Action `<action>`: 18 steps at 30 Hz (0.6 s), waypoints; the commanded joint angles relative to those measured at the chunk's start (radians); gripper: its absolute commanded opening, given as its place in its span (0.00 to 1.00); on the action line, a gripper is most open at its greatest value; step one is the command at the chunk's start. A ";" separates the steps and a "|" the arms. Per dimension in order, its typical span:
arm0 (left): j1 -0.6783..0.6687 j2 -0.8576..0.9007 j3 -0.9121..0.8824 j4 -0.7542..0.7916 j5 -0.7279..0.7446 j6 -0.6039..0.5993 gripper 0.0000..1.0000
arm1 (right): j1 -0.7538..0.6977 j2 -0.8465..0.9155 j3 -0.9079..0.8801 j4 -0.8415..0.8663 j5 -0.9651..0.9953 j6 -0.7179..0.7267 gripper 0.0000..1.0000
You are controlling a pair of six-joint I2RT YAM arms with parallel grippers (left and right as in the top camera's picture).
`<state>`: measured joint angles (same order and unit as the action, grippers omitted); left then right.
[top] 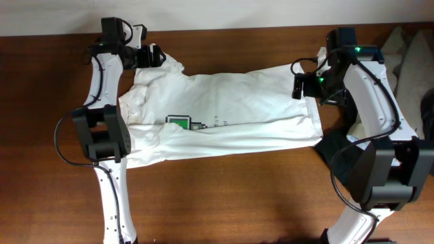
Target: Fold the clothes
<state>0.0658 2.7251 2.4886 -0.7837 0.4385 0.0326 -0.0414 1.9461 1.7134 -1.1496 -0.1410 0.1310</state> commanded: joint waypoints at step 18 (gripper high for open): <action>0.000 0.069 0.393 -0.542 0.066 -0.089 0.00 | -0.017 0.417 0.204 0.713 -0.006 -0.138 0.86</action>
<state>0.0650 2.7941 2.8689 -1.3224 0.5163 -0.0505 -0.0563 2.3440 1.9053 -0.4629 -0.1410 -0.0116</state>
